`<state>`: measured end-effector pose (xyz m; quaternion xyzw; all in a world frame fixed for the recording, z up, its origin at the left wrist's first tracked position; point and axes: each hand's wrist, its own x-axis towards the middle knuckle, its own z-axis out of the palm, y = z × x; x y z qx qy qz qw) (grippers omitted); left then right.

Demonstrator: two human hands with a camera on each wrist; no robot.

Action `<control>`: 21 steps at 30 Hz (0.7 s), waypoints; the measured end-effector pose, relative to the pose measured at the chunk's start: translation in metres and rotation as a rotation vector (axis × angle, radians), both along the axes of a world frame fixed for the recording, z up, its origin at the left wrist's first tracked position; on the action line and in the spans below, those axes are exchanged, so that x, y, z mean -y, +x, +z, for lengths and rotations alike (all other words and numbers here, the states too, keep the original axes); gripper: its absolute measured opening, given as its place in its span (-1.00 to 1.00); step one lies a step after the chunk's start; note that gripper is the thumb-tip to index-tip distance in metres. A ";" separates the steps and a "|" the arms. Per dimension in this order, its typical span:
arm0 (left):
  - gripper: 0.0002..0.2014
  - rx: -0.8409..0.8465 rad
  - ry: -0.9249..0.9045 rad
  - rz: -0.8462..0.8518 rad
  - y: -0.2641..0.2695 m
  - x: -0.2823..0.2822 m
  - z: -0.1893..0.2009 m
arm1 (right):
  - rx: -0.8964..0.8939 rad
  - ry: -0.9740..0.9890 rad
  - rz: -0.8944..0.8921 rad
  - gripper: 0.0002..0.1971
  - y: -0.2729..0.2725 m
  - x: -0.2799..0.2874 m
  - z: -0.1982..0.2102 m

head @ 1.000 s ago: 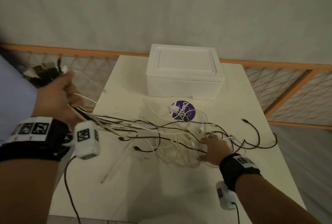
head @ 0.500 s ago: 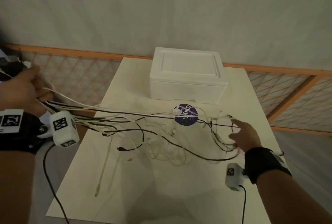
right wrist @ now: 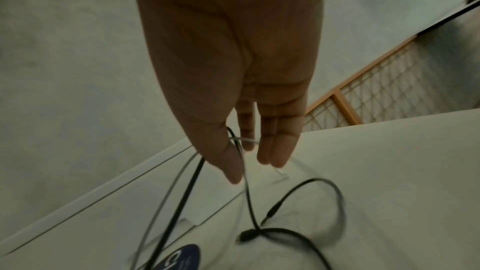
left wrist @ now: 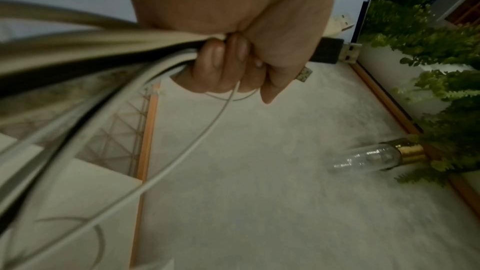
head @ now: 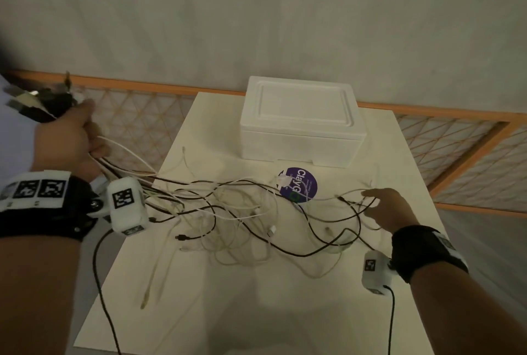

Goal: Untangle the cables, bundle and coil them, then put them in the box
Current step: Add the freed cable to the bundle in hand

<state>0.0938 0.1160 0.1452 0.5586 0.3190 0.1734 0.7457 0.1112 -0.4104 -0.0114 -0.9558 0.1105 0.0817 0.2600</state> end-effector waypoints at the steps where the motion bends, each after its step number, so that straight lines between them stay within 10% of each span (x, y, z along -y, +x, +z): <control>1: -0.53 -0.013 -0.007 -0.033 0.004 0.006 -0.001 | -0.004 0.002 0.038 -0.60 0.001 -0.007 0.002; 5: -0.54 -0.019 -0.019 -0.097 0.007 0.044 -0.005 | 0.075 0.017 0.136 -0.95 0.003 -0.036 0.011; 10: -0.67 0.068 -0.059 -0.102 0.006 0.080 -0.014 | 0.125 0.039 0.162 -0.57 0.004 -0.054 0.029; 14: -0.69 0.093 -0.031 -0.178 0.012 0.112 -0.009 | 0.123 0.029 0.281 -0.83 0.007 -0.066 0.046; 18: -0.68 0.117 0.020 -0.267 0.019 0.135 0.003 | -0.034 -0.149 0.554 -0.56 0.007 -0.083 0.087; 21: -0.70 0.153 -0.008 -0.332 0.025 0.152 0.015 | 0.169 0.111 0.558 -0.63 -0.001 -0.121 0.125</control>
